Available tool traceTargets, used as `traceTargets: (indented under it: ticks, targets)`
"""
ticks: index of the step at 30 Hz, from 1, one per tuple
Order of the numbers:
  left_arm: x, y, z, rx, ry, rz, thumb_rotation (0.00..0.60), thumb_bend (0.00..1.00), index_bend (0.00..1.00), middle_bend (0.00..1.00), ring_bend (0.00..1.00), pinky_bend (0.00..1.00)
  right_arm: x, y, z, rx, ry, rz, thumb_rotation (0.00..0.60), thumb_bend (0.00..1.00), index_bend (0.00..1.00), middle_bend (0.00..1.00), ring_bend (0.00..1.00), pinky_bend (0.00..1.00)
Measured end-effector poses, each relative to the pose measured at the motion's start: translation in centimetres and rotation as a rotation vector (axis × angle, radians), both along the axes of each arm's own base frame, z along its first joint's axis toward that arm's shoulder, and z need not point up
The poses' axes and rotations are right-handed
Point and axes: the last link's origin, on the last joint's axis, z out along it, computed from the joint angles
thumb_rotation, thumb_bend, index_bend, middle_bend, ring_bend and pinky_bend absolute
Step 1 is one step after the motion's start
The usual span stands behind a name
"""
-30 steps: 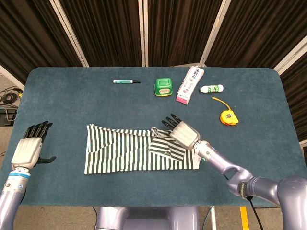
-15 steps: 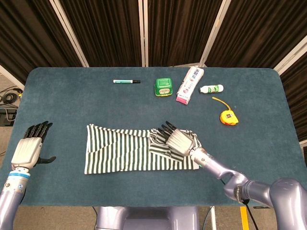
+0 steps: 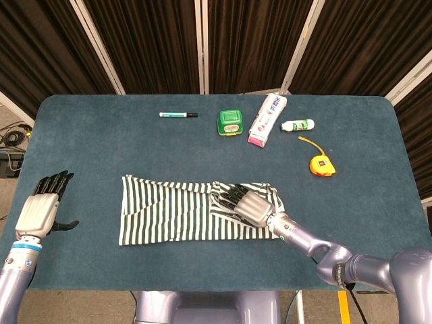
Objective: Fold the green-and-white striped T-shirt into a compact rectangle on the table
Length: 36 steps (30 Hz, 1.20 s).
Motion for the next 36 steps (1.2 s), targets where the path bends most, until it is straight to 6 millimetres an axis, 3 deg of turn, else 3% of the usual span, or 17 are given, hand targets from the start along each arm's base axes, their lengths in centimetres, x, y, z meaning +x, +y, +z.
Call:
traceTargets:
  ticks: [6, 14, 20, 32, 36]
  targets:
    - [0.1, 0.0, 0.0, -0.001, -0.001, -0.003, 0.6, 0.12, 0.0, 0.0, 0.0, 0.0, 0.1, 0.4, 0.1, 0.055, -0.014, -0.058, 0.6, 0.46, 0.0, 0.02, 0.0, 0.0]
    - [0.0, -0.2, 0.0, -0.007, -0.001, -0.003, 0.6, 0.12, 0.0, 0.0, 0.0, 0.0, 0.1, 1.1, 0.5, 0.102, -0.026, -0.092, 0.6, 0.48, 0.0, 0.03, 0.04, 0.18]
    - [-0.1, -0.2, -0.2, -0.012, 0.004, -0.002, 0.6, 0.12, 0.0, 0.0, 0.0, 0.0, 0.1, 1.8, 1.8, 0.098, -0.048, -0.069, 0.6, 0.48, 0.0, 0.04, 0.04, 0.19]
    - [-0.2, -0.4, -1.4, -0.045, 0.041, -0.008, 0.6, 0.12, 0.0, 0.0, 0.0, 0.0, -3.4, 3.1, 9.3, -0.06, -0.096, 0.014, 0.6, 0.48, 0.01, 0.04, 0.04, 0.18]
    - [-0.3, 0.3, -2.0, -0.065, 0.056, -0.019, 0.6, 0.12, 0.0, 0.0, 0.0, 0.0, -5.6, 3.4, 12.8, -0.162, -0.12, 0.021, 0.6, 0.48, 0.01, 0.04, 0.04, 0.07]
